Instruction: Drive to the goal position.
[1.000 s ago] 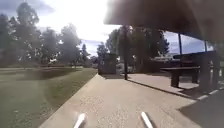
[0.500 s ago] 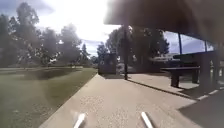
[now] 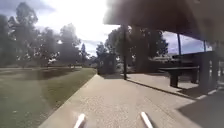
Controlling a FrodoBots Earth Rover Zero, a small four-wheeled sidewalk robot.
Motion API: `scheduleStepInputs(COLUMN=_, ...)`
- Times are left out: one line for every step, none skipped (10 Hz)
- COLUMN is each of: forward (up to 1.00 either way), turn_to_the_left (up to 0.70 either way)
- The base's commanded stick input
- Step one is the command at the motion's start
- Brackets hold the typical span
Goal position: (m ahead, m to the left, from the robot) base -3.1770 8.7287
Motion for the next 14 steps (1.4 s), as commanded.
scheduleStepInputs(forward=0.00, turn_to_the_left=-0.70)
scheduleStepInputs(forward=0.00, turn_to_the_left=-0.70)
scheduleStepInputs(forward=0.00, turn_to_the_left=-0.70)
scheduleStepInputs(forward=0.00, turn_to_the_left=-0.70)
scheduleStepInputs(forward=0.00, turn_to_the_left=-0.70)
scheduleStepInputs(forward=0.00, turn_to_the_left=-0.70)
scheduleStepInputs(forward=0.00, turn_to_the_left=-0.70)
scheduleStepInputs(forward=0.00, turn_to_the_left=-0.70)
scheduleStepInputs(forward=0.00, turn_to_the_left=-0.70)
scheduleStepInputs(forward=0.00, turn_to_the_left=-0.70)
scheduleStepInputs(forward=0.00, turn_to_the_left=-0.70)
scheduleStepInputs(forward=0.00, turn_to_the_left=-0.70)
scheduleStepInputs(forward=0.00, turn_to_the_left=-0.70)
scheduleStepInputs(forward=0.00, turn_to_the_left=-0.70)
